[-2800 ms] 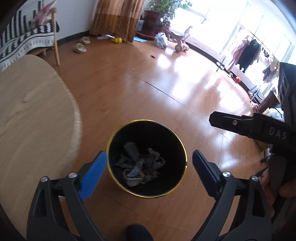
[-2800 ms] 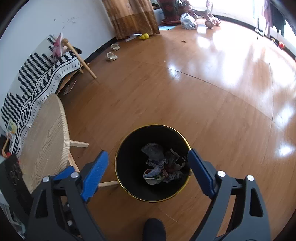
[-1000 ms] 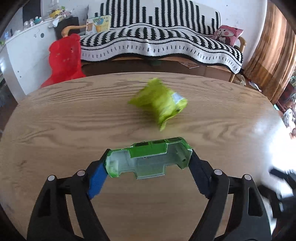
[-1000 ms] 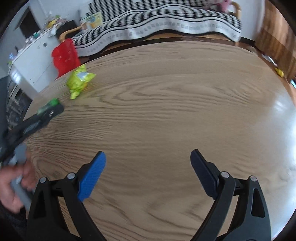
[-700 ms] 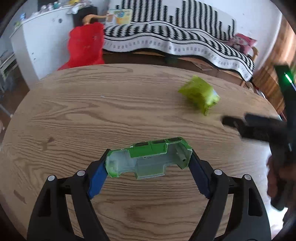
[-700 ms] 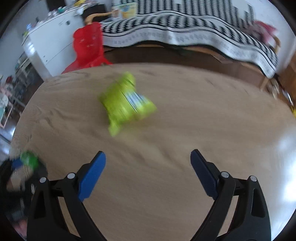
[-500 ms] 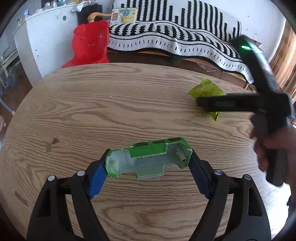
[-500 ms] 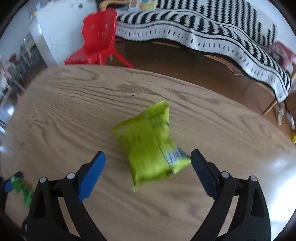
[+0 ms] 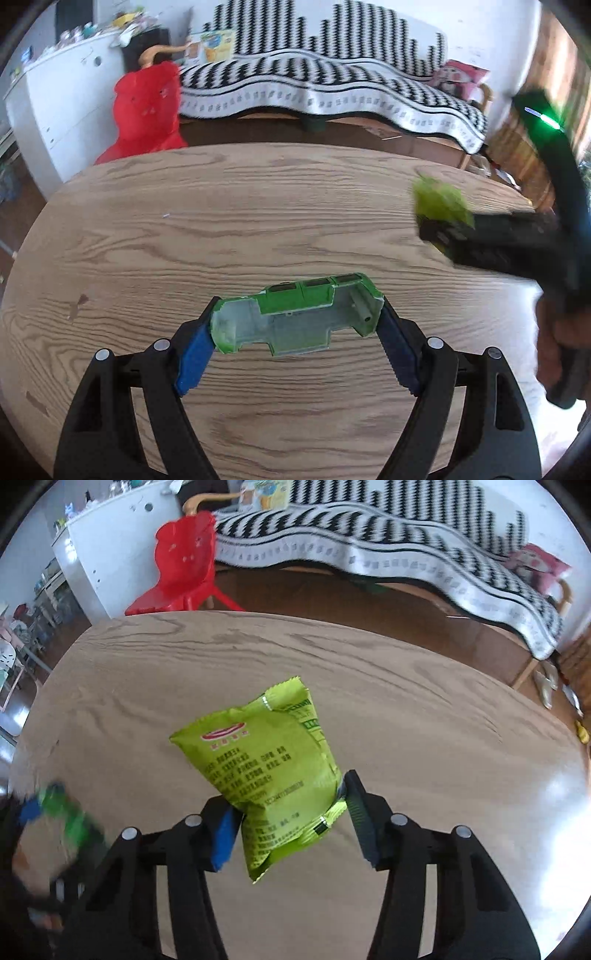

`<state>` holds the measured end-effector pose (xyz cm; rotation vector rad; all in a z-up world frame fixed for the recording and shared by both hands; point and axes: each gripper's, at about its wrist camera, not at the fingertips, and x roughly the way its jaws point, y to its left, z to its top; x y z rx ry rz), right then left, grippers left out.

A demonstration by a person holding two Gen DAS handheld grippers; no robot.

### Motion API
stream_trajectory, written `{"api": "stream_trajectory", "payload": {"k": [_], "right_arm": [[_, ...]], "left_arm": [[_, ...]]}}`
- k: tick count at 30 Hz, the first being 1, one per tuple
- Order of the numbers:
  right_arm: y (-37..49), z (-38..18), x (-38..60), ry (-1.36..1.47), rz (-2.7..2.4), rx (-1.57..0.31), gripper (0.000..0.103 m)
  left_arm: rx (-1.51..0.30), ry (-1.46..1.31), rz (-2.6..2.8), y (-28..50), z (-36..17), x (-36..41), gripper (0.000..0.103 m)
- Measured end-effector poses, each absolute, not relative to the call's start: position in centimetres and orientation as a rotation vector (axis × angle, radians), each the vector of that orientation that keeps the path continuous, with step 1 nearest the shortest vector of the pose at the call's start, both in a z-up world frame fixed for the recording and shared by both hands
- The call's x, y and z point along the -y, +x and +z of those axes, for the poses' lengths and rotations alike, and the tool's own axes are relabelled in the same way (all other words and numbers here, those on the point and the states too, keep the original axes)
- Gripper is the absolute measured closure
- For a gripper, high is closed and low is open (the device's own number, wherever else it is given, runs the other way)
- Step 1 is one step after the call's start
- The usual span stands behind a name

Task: Collect trash
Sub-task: 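Carry the car shell and snack bag over the black bin with both tools, then open the right tool then the left tool to drop both into the bin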

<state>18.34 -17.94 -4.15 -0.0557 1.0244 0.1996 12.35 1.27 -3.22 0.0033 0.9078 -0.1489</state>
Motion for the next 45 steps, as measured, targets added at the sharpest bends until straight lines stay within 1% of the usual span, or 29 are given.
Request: {"api": "stream_trajectory", "payload": {"k": [4, 12, 17, 22, 27, 30, 35, 45], "right_arm": [[10.9, -3.1, 24.5, 0.001, 0.118, -1.006, 0.05], [-7.2, -4.0, 42.5, 0.216, -0.208, -0.967, 0.05], [-17.9, -7.0, 53.5, 0.387, -0.443, -0.961, 0.05], [-25.7, -10.6, 61.0, 0.521, -0.597, -0.985, 0.05], [-30.2, -14.1, 64.7, 0.625, -0.649, -1.023, 0.05], [-30.8, -15.4, 66.2, 0.667, -0.648, -1.047, 0.05], [-30.0, -16.0, 67.4, 0.723, -0.633, -1.052, 0.05], [-30.2, -16.4, 68.9, 0.757, -0.632, -1.041, 0.05]], "left_arm": [[-0.902, 0.046, -0.251, 10.3, -2.9, 3.7, 0.025], [-0.877, 0.161, -0.569, 2.8, -2.3, 18.6, 0.025], [-0.851, 0.221, -0.76, -3.0, -2.3, 28.4, 0.025], [-0.839, 0.278, -0.934, -8.8, -3.1, 37.3, 0.025], [-0.858, 0.319, -1.033, -12.3, -4.9, 43.0, 0.025], [-0.866, 0.352, -1.066, -13.5, -6.1, 45.7, 0.025], [-0.886, 0.366, -1.083, -13.6, -7.4, 47.8, 0.025], [-0.898, 0.353, -1.096, -13.7, -7.8, 49.6, 0.025]]}}
